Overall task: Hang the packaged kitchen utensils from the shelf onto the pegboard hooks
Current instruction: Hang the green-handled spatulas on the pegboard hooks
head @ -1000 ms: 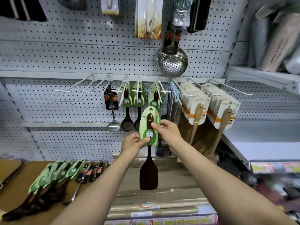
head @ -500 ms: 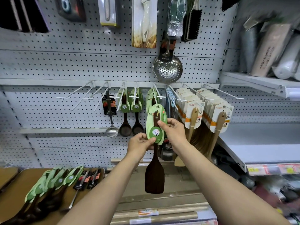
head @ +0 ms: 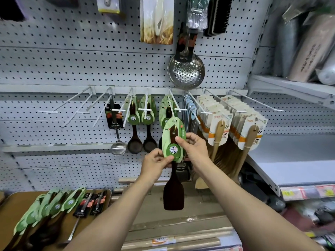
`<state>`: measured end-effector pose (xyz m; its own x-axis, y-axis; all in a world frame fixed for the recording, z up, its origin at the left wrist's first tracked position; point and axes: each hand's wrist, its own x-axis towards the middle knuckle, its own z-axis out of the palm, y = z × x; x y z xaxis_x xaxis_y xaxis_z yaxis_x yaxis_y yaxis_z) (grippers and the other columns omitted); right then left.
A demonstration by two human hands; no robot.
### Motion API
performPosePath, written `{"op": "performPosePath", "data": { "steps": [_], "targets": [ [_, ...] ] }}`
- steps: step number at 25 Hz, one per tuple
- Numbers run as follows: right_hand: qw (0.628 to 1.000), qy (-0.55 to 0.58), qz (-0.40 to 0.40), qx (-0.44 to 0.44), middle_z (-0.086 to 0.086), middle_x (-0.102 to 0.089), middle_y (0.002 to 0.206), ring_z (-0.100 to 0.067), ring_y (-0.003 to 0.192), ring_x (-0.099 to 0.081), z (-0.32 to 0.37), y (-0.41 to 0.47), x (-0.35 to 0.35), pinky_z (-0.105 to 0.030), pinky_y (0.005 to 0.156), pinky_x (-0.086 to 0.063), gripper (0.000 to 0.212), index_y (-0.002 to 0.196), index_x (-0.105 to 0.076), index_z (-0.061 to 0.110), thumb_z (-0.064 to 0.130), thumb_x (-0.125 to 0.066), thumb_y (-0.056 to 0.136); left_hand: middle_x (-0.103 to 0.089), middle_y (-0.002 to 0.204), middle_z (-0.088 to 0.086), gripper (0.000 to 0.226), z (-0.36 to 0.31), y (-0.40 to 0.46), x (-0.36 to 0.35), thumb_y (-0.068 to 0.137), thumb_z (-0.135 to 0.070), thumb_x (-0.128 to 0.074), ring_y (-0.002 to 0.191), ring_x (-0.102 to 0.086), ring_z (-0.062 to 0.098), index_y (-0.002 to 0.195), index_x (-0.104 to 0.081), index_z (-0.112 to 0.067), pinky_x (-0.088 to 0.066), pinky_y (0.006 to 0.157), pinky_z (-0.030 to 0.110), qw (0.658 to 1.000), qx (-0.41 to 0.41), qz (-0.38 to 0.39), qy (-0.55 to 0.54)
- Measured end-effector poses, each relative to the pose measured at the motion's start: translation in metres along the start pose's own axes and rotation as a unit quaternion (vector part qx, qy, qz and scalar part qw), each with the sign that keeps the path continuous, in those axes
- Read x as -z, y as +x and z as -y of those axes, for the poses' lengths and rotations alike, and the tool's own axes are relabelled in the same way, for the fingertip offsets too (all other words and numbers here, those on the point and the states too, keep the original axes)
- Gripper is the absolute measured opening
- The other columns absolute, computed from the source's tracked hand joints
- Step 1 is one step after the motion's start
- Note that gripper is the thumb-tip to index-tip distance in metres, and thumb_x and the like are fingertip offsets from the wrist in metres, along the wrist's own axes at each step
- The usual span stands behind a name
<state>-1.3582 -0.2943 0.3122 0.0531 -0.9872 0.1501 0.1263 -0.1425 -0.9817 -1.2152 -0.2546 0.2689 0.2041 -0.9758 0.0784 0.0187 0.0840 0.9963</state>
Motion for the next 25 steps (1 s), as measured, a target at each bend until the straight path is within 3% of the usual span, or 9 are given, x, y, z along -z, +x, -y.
{"op": "performPosePath", "data": {
  "steps": [4, 10, 13, 16, 21, 25],
  "targets": [
    [1.000, 0.012, -0.022, -0.002, -0.003, -0.073, 0.082, -0.004, 0.068, -0.069, -0.002, 0.022, -0.010, -0.017, 0.061, -0.055, 0.011, 0.091, -0.067, 0.009, 0.007, -0.076, 0.085, -0.072, 0.077, 0.012, 0.017, -0.002, 0.025, -0.001, 0.081, -0.005, -0.074, 0.070, -0.070, 0.018, 0.088, -0.060, 0.000, -0.060, 0.073, 0.032, 1.000, 0.005, -0.012, 0.008],
    [0.995, 0.014, -0.096, -0.020, -0.001, -0.071, 0.081, -0.009, 0.069, -0.067, -0.009, 0.067, -0.035, -0.017, 0.061, -0.055, 0.010, 0.089, -0.065, 0.013, 0.010, -0.075, 0.087, -0.072, 0.076, 0.006, 0.014, -0.002, 0.078, 0.001, 0.082, -0.008, -0.074, 0.066, -0.070, 0.013, 0.083, -0.060, -0.010, -0.058, 0.078, 0.034, 0.999, 0.020, -0.026, 0.034],
    [0.991, -0.014, -0.134, -0.017, 0.001, -0.070, 0.082, -0.016, 0.077, -0.067, -0.017, 0.085, -0.048, -0.027, 0.071, -0.058, 0.015, 0.086, -0.062, 0.022, 0.014, -0.073, 0.089, -0.072, 0.073, 0.007, 0.015, 0.002, 0.101, 0.001, 0.081, -0.007, -0.075, 0.066, -0.069, 0.014, 0.080, -0.060, -0.009, -0.058, 0.082, 0.041, 0.998, 0.029, -0.036, 0.036],
    [0.985, -0.058, -0.163, 0.006, -0.001, -0.070, 0.085, -0.023, 0.086, -0.068, -0.025, 0.096, -0.055, -0.042, 0.084, -0.057, 0.021, 0.080, -0.059, 0.029, 0.018, -0.075, 0.087, -0.071, 0.080, 0.021, 0.020, 0.008, 0.118, 0.003, 0.080, -0.007, -0.076, 0.070, -0.066, 0.024, 0.083, -0.058, 0.001, -0.056, 0.082, 0.049, 0.998, 0.021, -0.040, 0.046],
    [0.979, -0.088, -0.185, -0.001, -0.008, -0.071, 0.099, -0.026, 0.097, -0.069, -0.028, 0.100, -0.055, -0.040, 0.089, -0.055, 0.023, 0.080, -0.056, 0.032, 0.021, -0.075, 0.087, -0.073, 0.077, 0.013, 0.023, 0.019, 0.130, 0.005, 0.079, -0.017, -0.079, 0.071, -0.068, 0.022, 0.077, -0.057, -0.011, -0.056, 0.077, 0.044, 0.997, 0.011, -0.026, 0.073],
    [0.976, -0.107, -0.191, -0.008, -0.007, -0.073, 0.102, -0.023, 0.097, -0.069, -0.031, 0.096, -0.056, -0.040, 0.091, -0.056, 0.016, 0.098, -0.063, 0.022, 0.026, -0.075, 0.087, -0.074, 0.079, 0.011, 0.019, 0.023, 0.131, 0.005, 0.079, -0.016, -0.078, 0.074, -0.069, 0.022, 0.079, -0.059, -0.015, -0.056, 0.077, 0.040, 0.998, 0.015, -0.017, 0.060]
  ]
}}
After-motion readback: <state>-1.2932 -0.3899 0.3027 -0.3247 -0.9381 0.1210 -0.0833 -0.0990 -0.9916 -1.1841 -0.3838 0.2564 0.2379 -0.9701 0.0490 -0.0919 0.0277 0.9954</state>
